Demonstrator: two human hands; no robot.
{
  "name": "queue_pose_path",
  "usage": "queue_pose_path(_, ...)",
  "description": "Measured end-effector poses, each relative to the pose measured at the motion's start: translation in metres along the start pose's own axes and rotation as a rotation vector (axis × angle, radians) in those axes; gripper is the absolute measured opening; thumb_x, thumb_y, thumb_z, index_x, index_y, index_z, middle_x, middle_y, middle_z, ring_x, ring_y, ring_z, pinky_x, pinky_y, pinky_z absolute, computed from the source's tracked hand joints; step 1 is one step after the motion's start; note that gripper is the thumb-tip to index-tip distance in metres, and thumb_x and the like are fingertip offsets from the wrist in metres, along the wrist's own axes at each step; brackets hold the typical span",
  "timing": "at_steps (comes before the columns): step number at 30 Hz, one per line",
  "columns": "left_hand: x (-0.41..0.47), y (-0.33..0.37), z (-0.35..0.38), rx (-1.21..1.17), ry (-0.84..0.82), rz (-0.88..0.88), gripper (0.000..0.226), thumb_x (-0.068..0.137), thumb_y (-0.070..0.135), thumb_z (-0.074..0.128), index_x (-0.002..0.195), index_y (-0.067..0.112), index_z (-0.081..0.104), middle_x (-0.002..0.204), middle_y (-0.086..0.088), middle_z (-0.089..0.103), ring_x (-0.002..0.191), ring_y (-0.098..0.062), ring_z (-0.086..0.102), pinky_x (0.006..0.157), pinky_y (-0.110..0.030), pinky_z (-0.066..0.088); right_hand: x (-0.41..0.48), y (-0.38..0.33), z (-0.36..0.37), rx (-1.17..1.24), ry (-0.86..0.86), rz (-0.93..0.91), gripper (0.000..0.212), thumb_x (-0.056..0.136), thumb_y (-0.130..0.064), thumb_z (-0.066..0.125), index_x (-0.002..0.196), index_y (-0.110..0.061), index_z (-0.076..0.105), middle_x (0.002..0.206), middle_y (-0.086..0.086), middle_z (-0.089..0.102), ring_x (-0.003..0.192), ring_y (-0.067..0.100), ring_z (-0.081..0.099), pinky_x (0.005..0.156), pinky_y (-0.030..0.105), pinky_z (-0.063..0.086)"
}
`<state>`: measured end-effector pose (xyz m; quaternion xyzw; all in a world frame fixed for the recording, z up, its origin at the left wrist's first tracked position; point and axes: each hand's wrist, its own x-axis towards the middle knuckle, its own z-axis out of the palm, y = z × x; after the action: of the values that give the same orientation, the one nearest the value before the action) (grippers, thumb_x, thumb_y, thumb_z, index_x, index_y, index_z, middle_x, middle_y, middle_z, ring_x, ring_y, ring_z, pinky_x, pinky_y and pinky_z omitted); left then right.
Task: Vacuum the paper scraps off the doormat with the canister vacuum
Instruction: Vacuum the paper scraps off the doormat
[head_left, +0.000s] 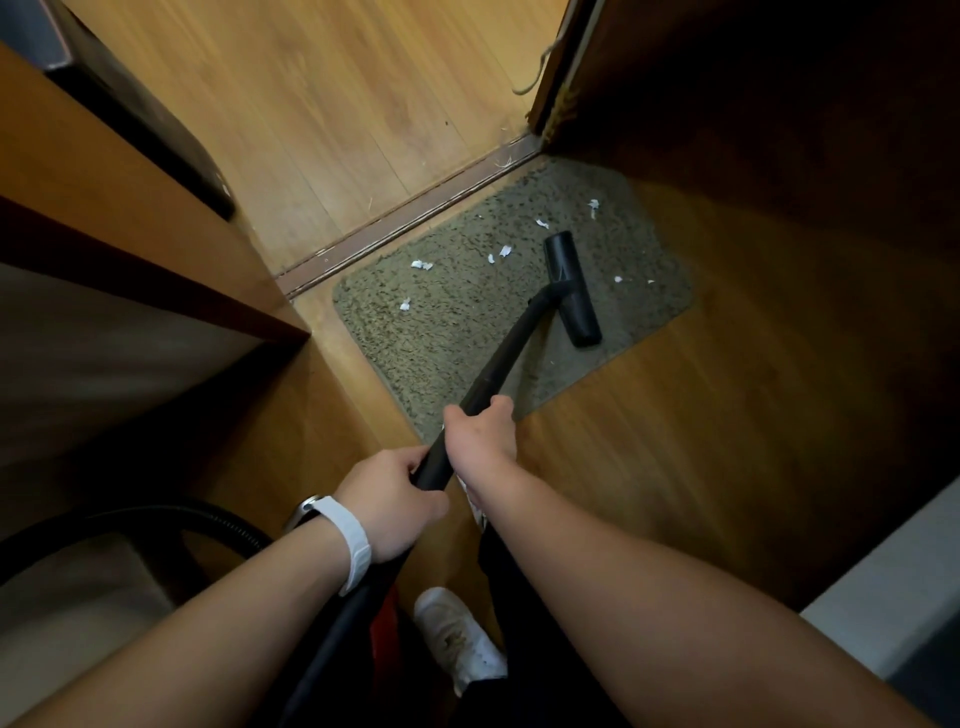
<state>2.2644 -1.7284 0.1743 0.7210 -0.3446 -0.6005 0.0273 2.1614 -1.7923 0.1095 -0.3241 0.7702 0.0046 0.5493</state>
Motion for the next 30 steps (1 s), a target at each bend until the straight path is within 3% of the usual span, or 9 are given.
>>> queue_pose_path(4,0.007,0.008,-0.001,-0.071,0.007,0.03,0.025,0.075,0.02,0.061,0.098,0.027,0.065,0.06,-0.002,0.059,0.048,-0.018,0.051,0.046,-0.027,0.039,0.009,-0.015,-0.003,0.004,0.031,-0.05,0.063,0.09,-0.035,0.062,0.143,-0.018,0.033,0.133,0.007,0.052,0.106,0.029,0.062,0.093,0.047,0.055)
queue_pose_path(10,0.042,0.029,0.006,-0.177,0.027,0.03,0.031,0.074,0.021,0.06,0.106,0.021,0.061,0.058,-0.006,0.052,0.05,-0.022,0.046,0.05,-0.032,0.037,0.043,-0.037,-0.024,-0.027,0.029,-0.129,0.066,0.092,-0.033,0.062,0.148,-0.015,0.031,0.136,0.007,0.051,0.101,0.025,0.058,0.078,0.031,0.043)
queue_pose_path(15,0.065,0.05,0.006,-0.187,0.002,0.023,0.032,0.075,0.017,0.059,0.106,0.017,0.062,0.056,-0.005,0.047,0.049,-0.022,0.041,0.05,-0.03,0.034,0.063,-0.05,-0.033,-0.04,0.038,-0.111,0.068,0.091,-0.034,0.061,0.149,-0.015,0.03,0.135,0.01,0.054,0.106,0.029,0.062,0.085,0.039,0.053)
queue_pose_path(20,0.091,0.07,0.003,-0.172,-0.058,0.019,0.042,0.065,0.023,0.056,0.105,0.011,0.06,0.056,-0.006,0.044,0.051,-0.022,0.041,0.052,-0.034,0.035,0.086,-0.06,-0.051,-0.014,0.061,-0.075,0.063,0.093,-0.031,0.06,0.148,-0.015,0.033,0.13,0.008,0.056,0.1,0.027,0.061,0.076,0.033,0.045)
queue_pose_path(25,0.107,0.089,0.0,-0.172,-0.092,0.016,0.039,0.064,0.027,0.056,0.1,0.013,0.063,0.057,-0.007,0.047,0.052,-0.023,0.044,0.053,-0.036,0.038,0.096,-0.078,-0.062,-0.033,0.083,-0.076,0.07,0.089,-0.036,0.062,0.148,-0.016,0.032,0.132,0.011,0.055,0.107,0.03,0.062,0.093,0.046,0.055)
queue_pose_path(30,0.118,0.104,-0.002,-0.208,-0.086,0.005,0.033,0.069,0.022,0.059,0.101,0.013,0.064,0.06,-0.008,0.047,0.053,-0.023,0.047,0.053,-0.035,0.041,0.105,-0.089,-0.07,-0.024,0.09,-0.075,0.071,0.087,-0.036,0.063,0.148,-0.016,0.031,0.134,0.011,0.054,0.11,0.031,0.062,0.094,0.045,0.054)
